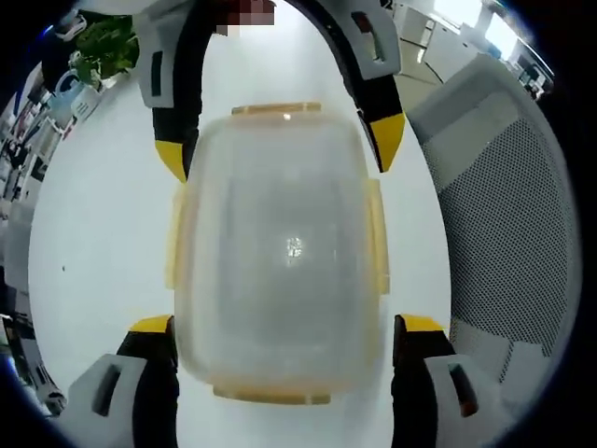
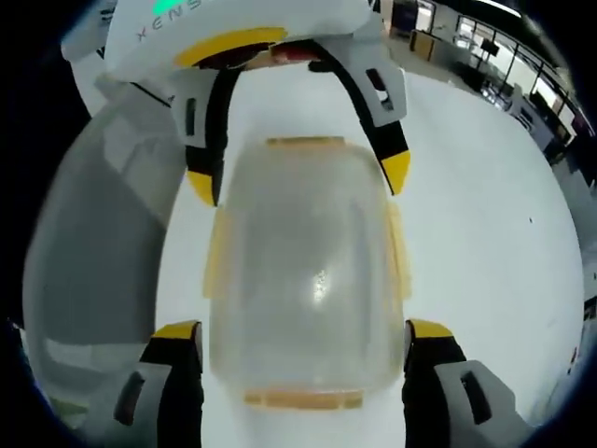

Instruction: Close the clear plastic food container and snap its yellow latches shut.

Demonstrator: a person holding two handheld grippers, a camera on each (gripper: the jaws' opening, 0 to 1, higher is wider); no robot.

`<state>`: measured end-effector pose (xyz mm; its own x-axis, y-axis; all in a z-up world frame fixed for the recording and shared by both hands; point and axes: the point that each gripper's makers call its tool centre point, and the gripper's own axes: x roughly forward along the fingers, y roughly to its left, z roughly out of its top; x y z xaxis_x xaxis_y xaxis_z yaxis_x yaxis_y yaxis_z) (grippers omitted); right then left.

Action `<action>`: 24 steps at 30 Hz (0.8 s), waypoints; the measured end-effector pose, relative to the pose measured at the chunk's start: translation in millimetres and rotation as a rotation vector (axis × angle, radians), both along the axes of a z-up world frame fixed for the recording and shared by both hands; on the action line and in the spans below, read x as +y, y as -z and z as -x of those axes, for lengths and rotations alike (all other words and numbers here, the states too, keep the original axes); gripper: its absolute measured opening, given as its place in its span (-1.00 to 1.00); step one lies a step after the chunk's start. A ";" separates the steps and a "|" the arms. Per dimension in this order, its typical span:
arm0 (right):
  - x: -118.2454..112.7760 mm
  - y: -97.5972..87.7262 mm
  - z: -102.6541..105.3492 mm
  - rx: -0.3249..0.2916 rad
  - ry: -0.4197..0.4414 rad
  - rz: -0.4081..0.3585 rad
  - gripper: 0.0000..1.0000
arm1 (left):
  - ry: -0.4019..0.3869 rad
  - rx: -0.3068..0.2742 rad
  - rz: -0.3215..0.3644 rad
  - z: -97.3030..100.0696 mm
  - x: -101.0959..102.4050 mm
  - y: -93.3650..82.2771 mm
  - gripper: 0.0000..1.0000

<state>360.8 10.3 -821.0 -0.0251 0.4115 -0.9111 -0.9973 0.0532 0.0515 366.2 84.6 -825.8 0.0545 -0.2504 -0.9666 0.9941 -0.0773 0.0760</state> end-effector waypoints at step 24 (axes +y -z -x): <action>0.4 1.5 -0.7 -0.007 0.006 -0.005 0.73 | -0.025 -0.031 -0.037 -6.5 0.6 3.7 0.76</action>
<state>361.4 10.8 -822.5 -0.0158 0.4158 -0.9093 -0.9973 0.0590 0.0443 372.7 85.2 -829.5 0.0904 -0.2122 -0.9730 0.9930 -0.0559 0.1044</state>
